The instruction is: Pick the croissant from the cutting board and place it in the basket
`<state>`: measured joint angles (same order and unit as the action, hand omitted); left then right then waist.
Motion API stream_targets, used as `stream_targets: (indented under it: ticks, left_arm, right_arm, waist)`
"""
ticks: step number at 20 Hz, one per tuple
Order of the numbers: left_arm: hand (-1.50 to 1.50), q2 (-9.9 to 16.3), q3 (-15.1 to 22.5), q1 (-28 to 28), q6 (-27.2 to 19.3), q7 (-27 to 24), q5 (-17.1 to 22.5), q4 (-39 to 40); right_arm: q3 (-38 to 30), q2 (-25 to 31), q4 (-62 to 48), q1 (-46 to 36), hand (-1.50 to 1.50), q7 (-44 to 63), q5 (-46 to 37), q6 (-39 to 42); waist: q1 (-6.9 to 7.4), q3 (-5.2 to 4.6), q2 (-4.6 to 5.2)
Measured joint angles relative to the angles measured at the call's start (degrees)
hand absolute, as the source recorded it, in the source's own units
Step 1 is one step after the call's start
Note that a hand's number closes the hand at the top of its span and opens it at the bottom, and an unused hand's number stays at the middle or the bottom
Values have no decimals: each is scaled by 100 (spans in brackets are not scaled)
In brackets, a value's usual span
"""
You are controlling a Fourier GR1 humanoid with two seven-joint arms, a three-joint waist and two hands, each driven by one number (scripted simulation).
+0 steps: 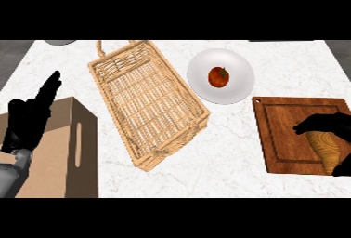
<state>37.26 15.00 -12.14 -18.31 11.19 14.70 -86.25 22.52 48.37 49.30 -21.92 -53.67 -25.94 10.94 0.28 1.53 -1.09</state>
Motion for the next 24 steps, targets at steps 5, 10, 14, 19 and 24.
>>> stream_targets:
  ticks: [5, 10, 14, 19, 24]
  left_arm:
    - [0, 9, -6, -19, 12, 21, 37, 1]
    - [0, 32, -50, -57, 31, 104, 125, -84]
    - [0, 2, -38, -203, 73, 214, 197, -146]
    - [0, -19, 31, -311, 145, 309, 235, -121]
    - [0, -3, 69, -359, 166, 332, 207, -66]
  right_arm:
    - [-33, -45, -112, -58, 150, -251, -269, -474]
    - [510, -995, 613, -395, 150, 1109, -864, -683]
    - [935, -1677, 946, -723, 150, 2082, -1358, -619]
    - [1405, -2758, 1266, -1223, 150, 3550, -2003, -542]
    - [1700, -3978, 1581, -1415, 150, 5127, -2214, -565]
  waist:
    - [-3, -16, -2]
    - [44, -140, -56]
    - [190, -227, -59]
    - [284, -239, -68]
    - [278, -171, -35]
